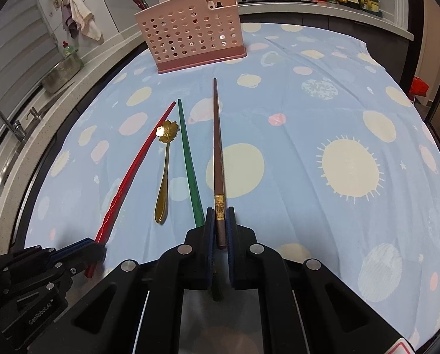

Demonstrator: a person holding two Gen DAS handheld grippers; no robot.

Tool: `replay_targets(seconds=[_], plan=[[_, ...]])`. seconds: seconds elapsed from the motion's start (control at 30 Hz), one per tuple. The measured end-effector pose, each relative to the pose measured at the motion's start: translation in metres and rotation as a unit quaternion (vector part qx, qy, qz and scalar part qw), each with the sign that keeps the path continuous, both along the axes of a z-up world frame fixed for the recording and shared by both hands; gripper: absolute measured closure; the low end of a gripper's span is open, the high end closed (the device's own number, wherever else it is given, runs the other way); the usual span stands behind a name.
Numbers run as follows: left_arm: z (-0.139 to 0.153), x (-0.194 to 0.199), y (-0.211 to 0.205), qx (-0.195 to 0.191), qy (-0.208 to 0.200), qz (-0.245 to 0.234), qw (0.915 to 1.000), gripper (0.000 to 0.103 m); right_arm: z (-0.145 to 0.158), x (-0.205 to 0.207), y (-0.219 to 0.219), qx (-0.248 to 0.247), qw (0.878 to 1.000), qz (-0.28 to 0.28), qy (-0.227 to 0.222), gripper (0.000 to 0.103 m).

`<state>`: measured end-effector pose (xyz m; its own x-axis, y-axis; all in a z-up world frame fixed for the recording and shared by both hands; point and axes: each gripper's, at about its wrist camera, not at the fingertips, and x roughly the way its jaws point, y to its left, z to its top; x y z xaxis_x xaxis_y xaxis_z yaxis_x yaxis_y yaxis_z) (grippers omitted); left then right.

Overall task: Organize utensils
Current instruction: 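Grasp a red chopstick with the left tool while the right tool grasps a dark red chopstick, then carry both chopsticks up and lower them into the pink holder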

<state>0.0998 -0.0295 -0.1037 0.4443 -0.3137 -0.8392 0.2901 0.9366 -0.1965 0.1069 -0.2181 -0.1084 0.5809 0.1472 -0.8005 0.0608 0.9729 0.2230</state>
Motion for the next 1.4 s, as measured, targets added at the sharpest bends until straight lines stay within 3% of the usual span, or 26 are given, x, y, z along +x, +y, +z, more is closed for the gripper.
replay_targets(seconds=[0.23,0.57,0.9,1.4], plan=[[0.024,-0.002,0.012,-0.019,-0.019,0.016,0.9995,0.096,0.028,-0.015,-0.015,0.021,0.999,-0.020,-0.030,0.096],[0.090,0.010,0.030,-0.050,-0.086,0.044,0.9940,0.096,0.094,-0.024,-0.032,0.032,0.993,-0.044,-0.104,0.096],[0.153,0.040,0.042,-0.065,-0.158,0.066,0.9831,0.096,0.159,-0.011,-0.049,0.036,0.982,-0.059,-0.178,0.096],[0.234,0.103,0.036,-0.091,-0.242,0.068,0.9636,0.096,0.221,0.044,-0.052,0.050,0.966,-0.047,-0.249,0.096]])
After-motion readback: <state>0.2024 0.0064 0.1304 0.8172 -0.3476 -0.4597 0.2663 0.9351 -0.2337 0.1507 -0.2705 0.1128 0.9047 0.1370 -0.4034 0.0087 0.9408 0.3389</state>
